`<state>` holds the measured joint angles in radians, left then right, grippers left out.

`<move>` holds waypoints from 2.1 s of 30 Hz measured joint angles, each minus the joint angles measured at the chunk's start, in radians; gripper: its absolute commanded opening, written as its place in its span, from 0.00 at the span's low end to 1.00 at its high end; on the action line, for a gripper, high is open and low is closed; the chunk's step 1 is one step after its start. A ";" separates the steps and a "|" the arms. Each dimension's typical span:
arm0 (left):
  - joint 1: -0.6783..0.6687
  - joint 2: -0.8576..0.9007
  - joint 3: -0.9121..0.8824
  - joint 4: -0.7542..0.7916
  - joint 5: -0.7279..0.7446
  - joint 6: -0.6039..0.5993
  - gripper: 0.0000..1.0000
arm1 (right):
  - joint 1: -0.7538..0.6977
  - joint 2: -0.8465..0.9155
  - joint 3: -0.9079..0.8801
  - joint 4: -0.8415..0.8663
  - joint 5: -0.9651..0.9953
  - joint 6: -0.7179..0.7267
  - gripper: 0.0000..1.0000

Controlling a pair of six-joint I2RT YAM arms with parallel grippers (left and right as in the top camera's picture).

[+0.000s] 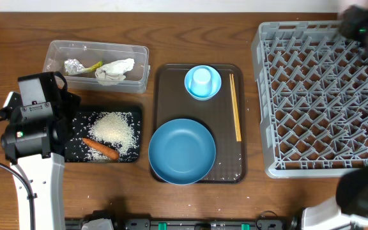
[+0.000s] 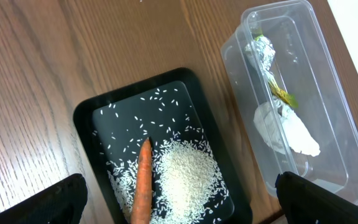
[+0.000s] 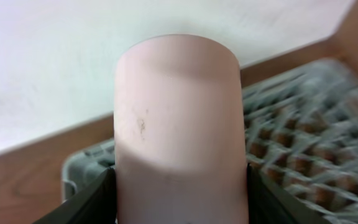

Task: Sort waste into correct bins and load items into the dishwasher rack
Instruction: 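Carry the white cup to the dish rack and set it upside down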

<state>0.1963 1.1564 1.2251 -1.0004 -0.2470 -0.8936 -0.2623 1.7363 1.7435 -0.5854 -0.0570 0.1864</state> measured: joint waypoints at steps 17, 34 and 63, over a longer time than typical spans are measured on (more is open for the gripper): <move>0.000 0.000 0.000 0.000 0.000 0.000 0.99 | -0.176 -0.106 0.008 -0.418 -0.082 0.240 0.47; 0.000 0.000 0.000 0.000 0.000 0.000 0.99 | -0.341 0.045 0.008 -0.504 -0.394 0.270 0.46; 0.000 0.000 0.000 0.000 0.000 0.000 0.99 | -0.341 0.269 0.007 -0.412 -0.342 0.313 0.67</move>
<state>0.1963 1.1564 1.2251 -1.0004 -0.2474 -0.8936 -0.6033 2.0056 1.7508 -0.9970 -0.3992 0.4992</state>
